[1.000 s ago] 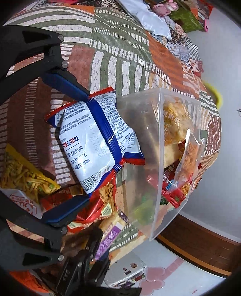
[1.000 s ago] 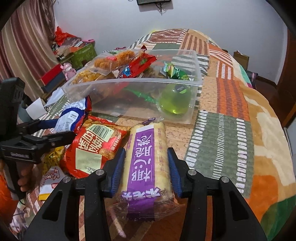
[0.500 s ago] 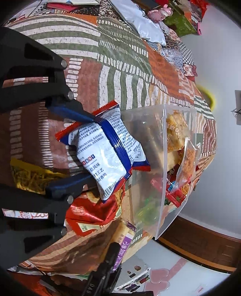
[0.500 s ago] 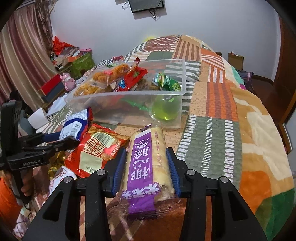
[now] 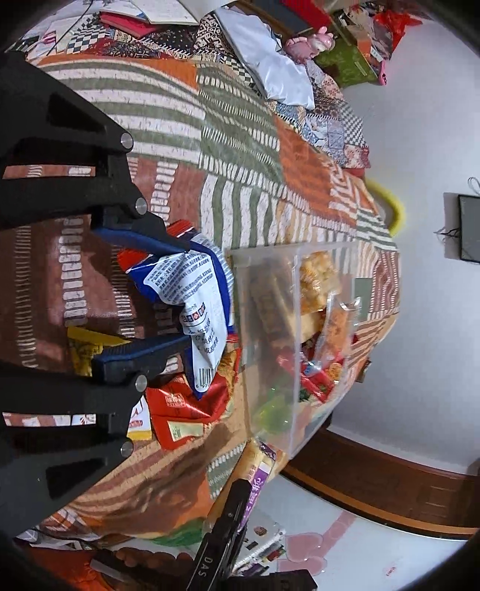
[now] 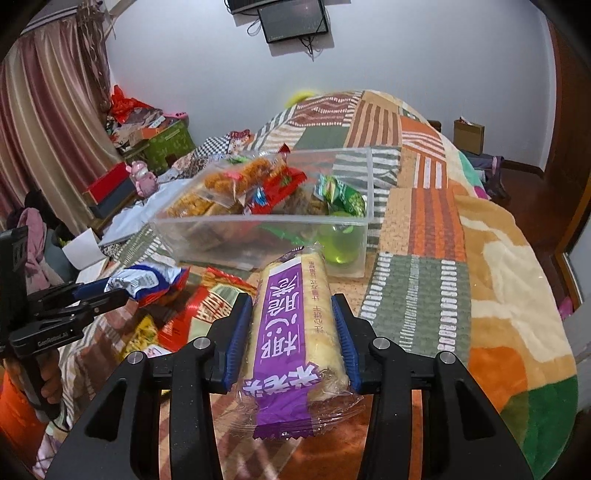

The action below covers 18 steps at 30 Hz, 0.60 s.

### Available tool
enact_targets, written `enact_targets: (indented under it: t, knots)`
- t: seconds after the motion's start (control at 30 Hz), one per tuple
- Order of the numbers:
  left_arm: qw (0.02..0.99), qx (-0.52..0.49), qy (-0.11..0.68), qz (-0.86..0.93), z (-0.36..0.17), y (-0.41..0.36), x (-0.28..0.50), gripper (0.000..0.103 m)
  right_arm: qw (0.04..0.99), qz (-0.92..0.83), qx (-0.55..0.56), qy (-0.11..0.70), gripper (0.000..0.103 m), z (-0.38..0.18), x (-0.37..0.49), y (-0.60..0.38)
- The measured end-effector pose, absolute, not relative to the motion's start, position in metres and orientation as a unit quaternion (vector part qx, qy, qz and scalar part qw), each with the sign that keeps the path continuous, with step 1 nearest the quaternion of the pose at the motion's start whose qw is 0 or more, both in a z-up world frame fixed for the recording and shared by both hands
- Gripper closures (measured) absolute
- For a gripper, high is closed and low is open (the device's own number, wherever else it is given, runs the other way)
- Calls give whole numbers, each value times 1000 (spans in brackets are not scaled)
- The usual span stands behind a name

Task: Organize snacks
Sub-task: 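Close the left tool on the blue biscuit bag and lift it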

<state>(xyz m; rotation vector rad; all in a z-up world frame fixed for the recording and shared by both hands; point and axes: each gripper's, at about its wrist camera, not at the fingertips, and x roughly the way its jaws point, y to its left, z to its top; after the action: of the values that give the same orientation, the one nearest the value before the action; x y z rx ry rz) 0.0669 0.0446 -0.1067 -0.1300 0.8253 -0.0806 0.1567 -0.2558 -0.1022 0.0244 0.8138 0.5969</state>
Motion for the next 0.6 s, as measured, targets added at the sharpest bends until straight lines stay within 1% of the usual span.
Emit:
enact_targets:
  t: [0.23, 0.27, 0.3, 0.33, 0.37, 0.43, 0.6]
  knots:
    - [925, -74, 371, -40, -84, 47, 64, 63, 884, 290, 12, 366, 63, -84, 154, -253]
    - [927, -75, 364, -41, -79, 46, 65, 66, 886, 290, 12, 363, 63, -82, 154, -253]
    - [929, -74, 360, -40, -76, 46, 67, 79, 887, 290, 14, 359, 63, -79, 155, -254]
    - [930, -74, 358, -42, -72, 45, 69, 81, 888, 290, 16, 355, 63, -76, 156, -254]
    - [930, -77, 356, -45, -69, 45, 71, 81, 890, 291, 18, 352, 63, -74, 157, -254]
    - [929, -84, 356, -56, -65, 44, 78, 84, 892, 292, 21, 345, 63, -69, 159, -253]
    - [930, -68, 359, -51, -65, 37, 86, 84, 892, 297, 25, 340, 63, -68, 161, -251]
